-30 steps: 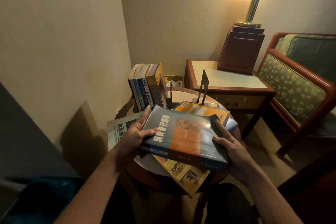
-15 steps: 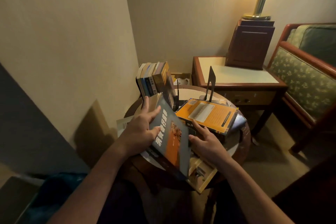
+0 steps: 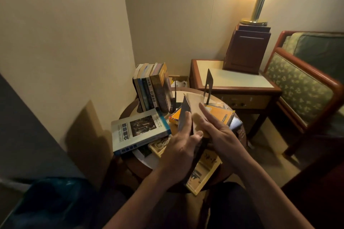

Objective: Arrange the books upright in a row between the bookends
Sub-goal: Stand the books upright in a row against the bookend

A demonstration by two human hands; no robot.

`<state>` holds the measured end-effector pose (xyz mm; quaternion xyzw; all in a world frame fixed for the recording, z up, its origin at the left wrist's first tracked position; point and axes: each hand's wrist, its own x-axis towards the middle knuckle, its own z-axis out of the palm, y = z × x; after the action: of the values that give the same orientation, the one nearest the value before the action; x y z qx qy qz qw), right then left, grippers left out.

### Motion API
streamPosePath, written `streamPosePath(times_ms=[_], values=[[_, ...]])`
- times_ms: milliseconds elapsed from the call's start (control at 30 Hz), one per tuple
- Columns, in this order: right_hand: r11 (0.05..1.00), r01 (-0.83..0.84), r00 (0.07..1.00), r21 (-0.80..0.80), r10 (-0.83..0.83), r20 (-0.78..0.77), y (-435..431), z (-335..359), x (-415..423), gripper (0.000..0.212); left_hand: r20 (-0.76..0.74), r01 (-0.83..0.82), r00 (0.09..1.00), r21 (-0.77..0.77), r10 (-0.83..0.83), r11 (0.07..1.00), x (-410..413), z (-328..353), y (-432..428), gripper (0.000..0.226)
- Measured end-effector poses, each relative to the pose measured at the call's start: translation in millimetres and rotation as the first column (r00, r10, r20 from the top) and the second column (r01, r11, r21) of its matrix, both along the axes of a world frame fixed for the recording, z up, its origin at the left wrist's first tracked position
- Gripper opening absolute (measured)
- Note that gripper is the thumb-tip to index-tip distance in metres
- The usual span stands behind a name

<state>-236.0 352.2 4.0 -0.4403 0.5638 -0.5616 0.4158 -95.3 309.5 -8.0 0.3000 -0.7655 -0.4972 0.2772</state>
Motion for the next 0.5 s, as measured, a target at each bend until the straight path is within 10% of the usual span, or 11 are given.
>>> streamPosePath(times_ms=[167,367,500], values=[[0.998,-0.015,0.999,0.054,0.017,-0.045,20.0,6.2,-19.0,0.045,-0.193,0.071,0.981,0.173,-0.037,0.982,-25.6,-33.1,4.4,0.053],[0.938,0.225,0.947,0.263,-0.146,-0.287,24.6,-0.1,-36.7,0.040,0.246,0.145,0.967,-0.293,-0.072,0.945,-56.1,-72.6,-0.8,0.064],[0.884,0.328,0.922,0.331,-0.224,-0.316,27.4,7.9,-47.0,0.048,0.283,0.111,0.952,0.037,-0.116,0.993,-66.2,-79.7,-11.0,0.066]])
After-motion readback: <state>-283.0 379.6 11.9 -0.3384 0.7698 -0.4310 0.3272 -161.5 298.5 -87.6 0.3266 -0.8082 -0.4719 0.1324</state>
